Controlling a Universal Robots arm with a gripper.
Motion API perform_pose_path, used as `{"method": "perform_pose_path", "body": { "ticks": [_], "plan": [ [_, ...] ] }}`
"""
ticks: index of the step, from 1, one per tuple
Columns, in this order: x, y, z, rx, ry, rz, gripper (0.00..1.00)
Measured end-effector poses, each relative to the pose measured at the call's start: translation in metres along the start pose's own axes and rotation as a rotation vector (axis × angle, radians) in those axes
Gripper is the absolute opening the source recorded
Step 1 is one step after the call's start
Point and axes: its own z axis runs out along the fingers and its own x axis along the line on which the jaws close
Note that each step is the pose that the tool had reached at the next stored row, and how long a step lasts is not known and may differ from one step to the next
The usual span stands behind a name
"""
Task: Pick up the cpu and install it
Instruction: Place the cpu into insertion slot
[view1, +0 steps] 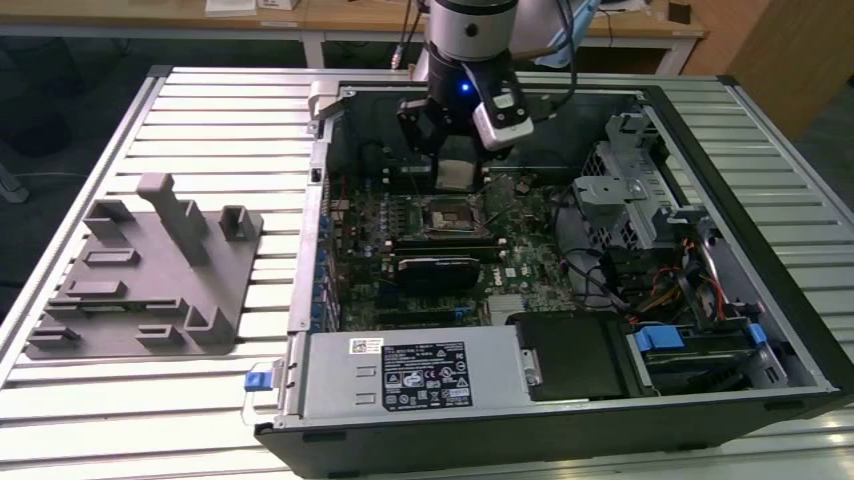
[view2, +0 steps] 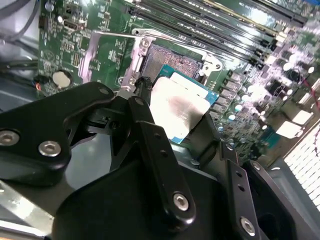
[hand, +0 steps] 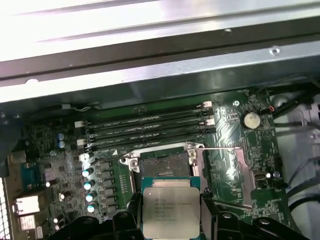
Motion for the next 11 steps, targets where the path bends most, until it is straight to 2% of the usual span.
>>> {"method": "perform_pose_path", "body": {
  "ticks": [11],
  "plan": [
    [0.0,0.0,0.0001,0.0044,-0.0081,0.176,0.55]
  ]
}}
